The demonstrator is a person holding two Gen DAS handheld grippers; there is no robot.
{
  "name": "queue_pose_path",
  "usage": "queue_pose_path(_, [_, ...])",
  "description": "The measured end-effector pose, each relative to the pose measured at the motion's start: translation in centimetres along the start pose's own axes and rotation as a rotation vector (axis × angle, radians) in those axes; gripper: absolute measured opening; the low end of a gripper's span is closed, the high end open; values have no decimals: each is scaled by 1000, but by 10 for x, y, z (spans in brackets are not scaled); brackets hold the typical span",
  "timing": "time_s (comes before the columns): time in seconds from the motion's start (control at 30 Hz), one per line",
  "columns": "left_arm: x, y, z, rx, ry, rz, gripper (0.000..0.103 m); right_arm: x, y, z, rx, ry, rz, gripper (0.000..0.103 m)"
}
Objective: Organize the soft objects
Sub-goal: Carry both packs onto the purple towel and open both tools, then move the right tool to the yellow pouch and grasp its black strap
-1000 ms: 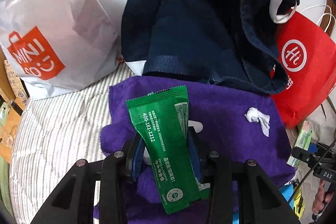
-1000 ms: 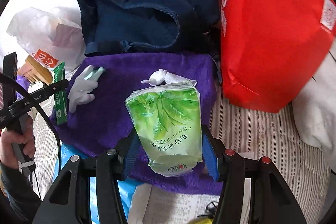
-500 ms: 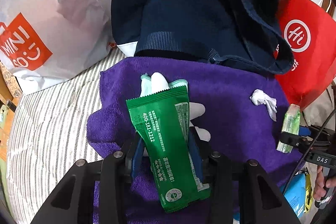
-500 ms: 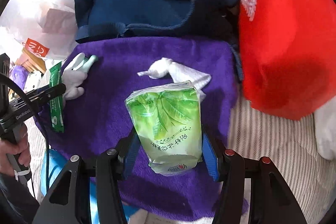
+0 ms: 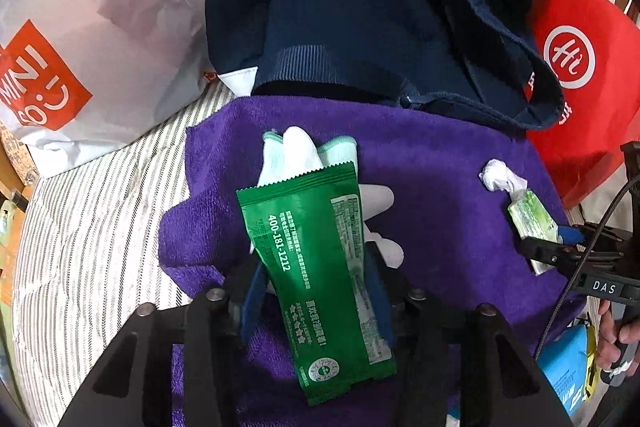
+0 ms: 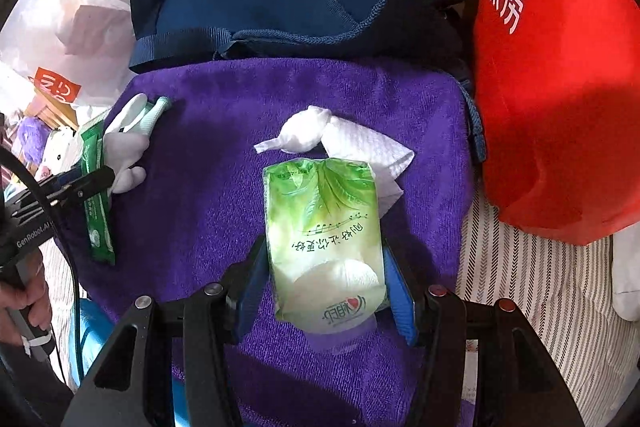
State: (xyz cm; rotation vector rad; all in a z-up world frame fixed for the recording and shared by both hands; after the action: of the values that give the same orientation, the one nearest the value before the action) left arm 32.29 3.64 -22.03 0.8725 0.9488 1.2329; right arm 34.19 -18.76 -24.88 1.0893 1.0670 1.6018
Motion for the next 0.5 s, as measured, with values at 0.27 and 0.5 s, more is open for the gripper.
queue_pose_path(0.27, [-9,4,-8,35,-7,16,76,4,7,-9,8,30,19,72])
queue_pose_path(0.5, [-3,31,-19,11,44,-8,78,2,36,-23,-25,22,26,78])
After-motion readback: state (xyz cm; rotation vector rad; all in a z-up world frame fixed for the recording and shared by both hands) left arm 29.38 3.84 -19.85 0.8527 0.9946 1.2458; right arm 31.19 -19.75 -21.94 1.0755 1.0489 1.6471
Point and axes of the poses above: each gripper's, at about its wrist camera, not at the fingertips, and y roughly against the way its jaws point, x to its left, z to its top, the point moved 7 cm from there along -y, roughly the way its jaws point, and after that the axes turned 10 degrees about x, right-handed, at the moved point
